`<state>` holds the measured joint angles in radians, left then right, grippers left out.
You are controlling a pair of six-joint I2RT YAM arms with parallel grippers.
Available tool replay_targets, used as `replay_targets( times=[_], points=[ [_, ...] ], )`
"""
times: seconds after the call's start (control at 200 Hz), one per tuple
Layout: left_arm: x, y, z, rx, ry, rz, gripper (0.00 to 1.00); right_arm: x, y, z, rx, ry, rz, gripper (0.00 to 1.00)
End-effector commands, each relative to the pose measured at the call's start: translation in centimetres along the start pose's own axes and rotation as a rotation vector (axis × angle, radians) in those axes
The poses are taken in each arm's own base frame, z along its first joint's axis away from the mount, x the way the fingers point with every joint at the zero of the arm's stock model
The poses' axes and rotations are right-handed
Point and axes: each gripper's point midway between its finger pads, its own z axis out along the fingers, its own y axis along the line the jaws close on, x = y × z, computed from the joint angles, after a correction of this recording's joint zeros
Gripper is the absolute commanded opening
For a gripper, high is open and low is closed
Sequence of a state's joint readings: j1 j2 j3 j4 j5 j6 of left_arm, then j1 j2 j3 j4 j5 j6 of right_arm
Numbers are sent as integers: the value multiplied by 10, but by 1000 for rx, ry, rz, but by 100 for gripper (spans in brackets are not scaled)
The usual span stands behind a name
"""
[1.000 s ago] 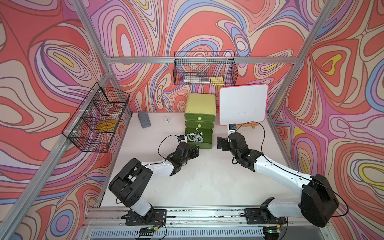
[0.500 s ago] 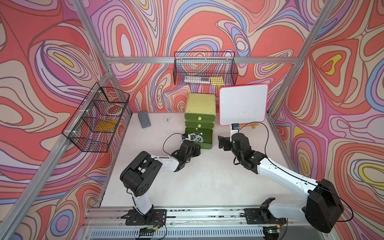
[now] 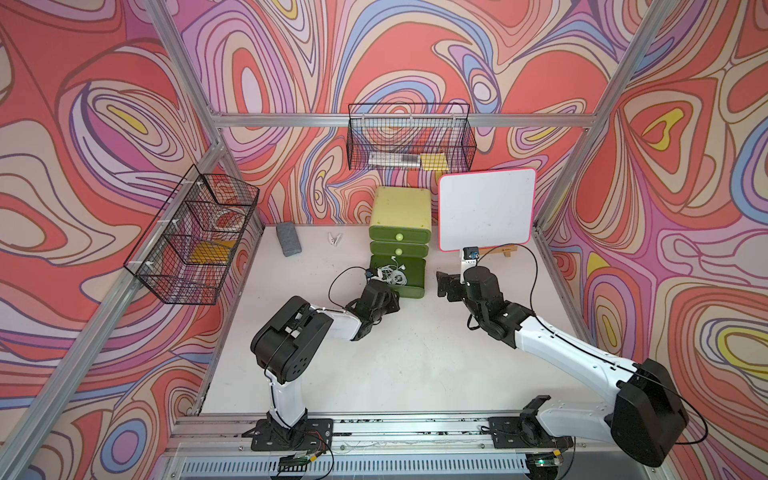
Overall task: Place the wired earphones into the drawer by color
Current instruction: Close the drawer in the storage box.
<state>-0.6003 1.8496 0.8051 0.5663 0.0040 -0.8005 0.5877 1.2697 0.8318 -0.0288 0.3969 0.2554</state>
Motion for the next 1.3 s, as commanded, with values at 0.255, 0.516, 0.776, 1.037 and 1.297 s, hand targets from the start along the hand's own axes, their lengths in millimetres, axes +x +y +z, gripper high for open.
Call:
replay_targets(
  times=[0.255, 0.516, 0.776, 1.037, 1.297],
  points=[
    [-9, -3, 9, 32, -19, 6, 27, -5, -3, -4, 0, -27, 8, 98],
    [-17, -10, 7, 51, -36, 10, 23, -4, -3, -3, 0, -24, 7, 98],
    [-25, -18, 4, 76, -55, -3, 21, -4, -3, -3, 0, -24, 7, 98],
    [-33, -22, 5, 77, -81, -4, 20, -5, -3, -5, -4, -28, 9, 98],
    [-40, -26, 11, 74, -95, -4, 20, -7, -3, -7, -8, -35, 14, 98]
  ],
)
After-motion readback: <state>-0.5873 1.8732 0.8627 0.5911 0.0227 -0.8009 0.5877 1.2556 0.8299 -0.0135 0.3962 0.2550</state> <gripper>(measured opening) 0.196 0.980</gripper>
